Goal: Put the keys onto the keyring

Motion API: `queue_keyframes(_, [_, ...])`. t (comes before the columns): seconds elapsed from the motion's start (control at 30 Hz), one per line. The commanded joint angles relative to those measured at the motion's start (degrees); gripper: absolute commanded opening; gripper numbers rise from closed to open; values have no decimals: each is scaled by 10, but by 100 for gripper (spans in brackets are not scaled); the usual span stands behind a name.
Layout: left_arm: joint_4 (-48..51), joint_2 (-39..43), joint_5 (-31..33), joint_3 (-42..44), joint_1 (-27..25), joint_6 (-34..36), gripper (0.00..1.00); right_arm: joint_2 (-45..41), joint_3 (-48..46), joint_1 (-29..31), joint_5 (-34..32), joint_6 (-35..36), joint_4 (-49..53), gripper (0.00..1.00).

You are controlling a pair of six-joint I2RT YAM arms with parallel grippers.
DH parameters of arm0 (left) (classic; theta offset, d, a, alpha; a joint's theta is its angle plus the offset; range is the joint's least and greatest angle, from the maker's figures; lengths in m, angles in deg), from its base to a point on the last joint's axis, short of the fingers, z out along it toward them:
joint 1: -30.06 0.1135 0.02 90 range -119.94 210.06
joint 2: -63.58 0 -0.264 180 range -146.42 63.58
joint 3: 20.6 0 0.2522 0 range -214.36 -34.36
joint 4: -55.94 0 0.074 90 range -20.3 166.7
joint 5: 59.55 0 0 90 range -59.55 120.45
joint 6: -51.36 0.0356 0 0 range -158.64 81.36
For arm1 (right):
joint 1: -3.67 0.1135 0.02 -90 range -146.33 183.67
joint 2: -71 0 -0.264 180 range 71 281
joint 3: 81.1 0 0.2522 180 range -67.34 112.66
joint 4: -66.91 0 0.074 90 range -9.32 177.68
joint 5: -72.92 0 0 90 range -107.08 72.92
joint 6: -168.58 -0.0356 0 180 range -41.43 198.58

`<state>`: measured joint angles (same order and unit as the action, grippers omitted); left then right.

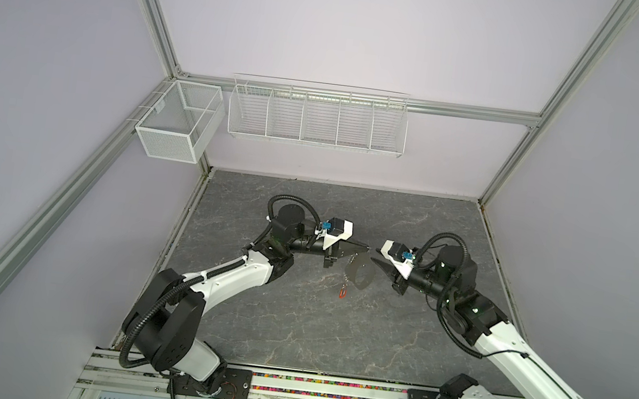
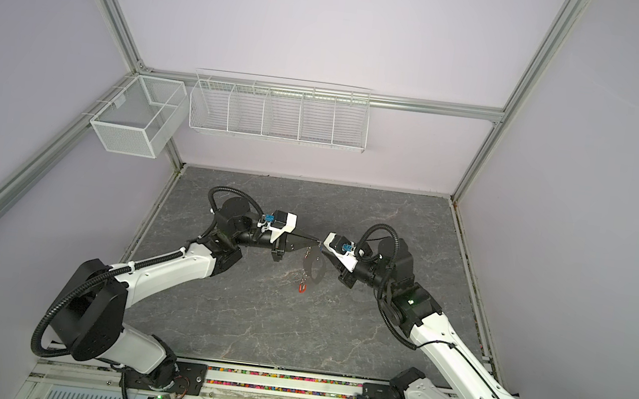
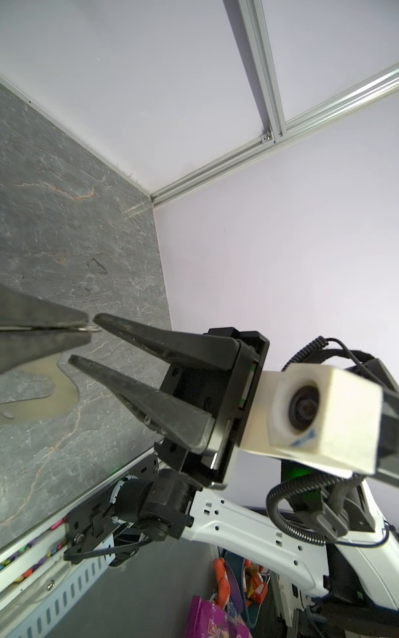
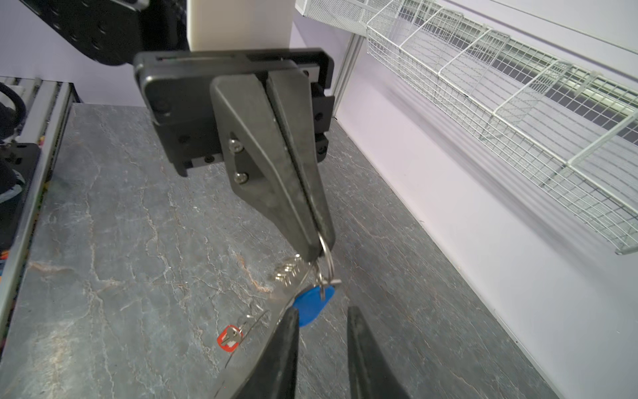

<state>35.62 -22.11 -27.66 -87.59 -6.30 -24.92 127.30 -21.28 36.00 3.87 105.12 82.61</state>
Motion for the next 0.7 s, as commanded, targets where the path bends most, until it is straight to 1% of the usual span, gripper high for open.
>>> queue_keyframes(0.0, [-22,-9,-25,-1,3,-15,0,4,12,-2,30,-16,8,28])
queue_keyframes(0.2, [-18,-11,-35,-4,3,-13,0,27,24,-2,51,-21,4,26])
queue_keyframes(0.33, [-7,-11,-37,-5,3,-7,0,30,24,-2,52,-26,-10,24])
queue_keyframes(0.47, [-7,-10,-37,-5,3,-6,0,30,25,-2,50,-24,-6,19])
queue_keyframes(0.67, [-4,-12,-38,-7,3,-4,0,32,24,-2,55,-27,-7,16])
